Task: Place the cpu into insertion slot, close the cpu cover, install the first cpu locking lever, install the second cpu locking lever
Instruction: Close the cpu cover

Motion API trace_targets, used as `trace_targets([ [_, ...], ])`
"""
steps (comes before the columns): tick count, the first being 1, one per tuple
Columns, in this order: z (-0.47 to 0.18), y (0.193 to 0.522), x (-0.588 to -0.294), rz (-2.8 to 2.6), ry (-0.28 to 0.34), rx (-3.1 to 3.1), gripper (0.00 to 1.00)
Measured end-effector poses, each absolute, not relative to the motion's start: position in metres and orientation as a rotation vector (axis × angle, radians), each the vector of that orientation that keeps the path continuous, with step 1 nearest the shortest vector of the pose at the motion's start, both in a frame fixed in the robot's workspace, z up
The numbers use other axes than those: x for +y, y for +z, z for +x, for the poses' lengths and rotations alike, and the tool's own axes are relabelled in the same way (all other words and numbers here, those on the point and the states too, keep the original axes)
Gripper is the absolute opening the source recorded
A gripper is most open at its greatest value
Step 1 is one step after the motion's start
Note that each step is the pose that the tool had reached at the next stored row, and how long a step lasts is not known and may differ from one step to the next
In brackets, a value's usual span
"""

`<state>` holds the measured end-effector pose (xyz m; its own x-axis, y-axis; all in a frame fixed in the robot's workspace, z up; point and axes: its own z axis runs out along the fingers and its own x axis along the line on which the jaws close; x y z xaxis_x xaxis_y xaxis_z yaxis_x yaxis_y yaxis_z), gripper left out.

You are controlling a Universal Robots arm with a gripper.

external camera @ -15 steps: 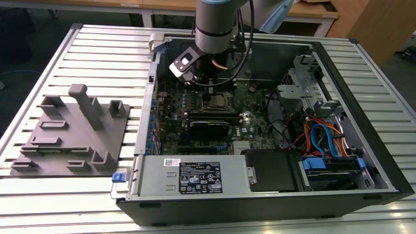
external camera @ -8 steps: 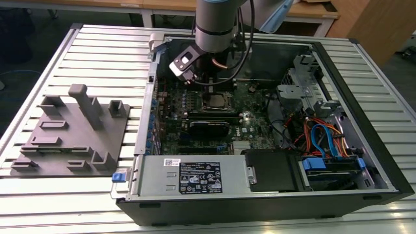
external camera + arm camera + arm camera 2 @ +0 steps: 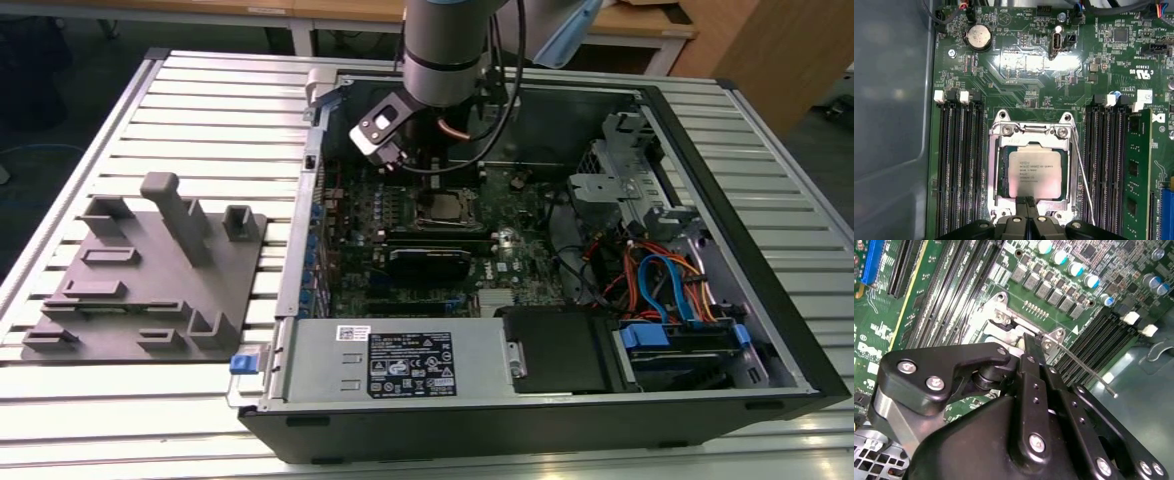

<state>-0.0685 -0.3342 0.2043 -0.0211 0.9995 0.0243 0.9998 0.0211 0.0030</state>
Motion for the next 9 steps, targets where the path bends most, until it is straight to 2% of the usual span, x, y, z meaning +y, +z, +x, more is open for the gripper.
trace_targets([
  [9, -0.05, 0.204, -0.334, -2.187, -0.028, -2.232, 0.1],
])
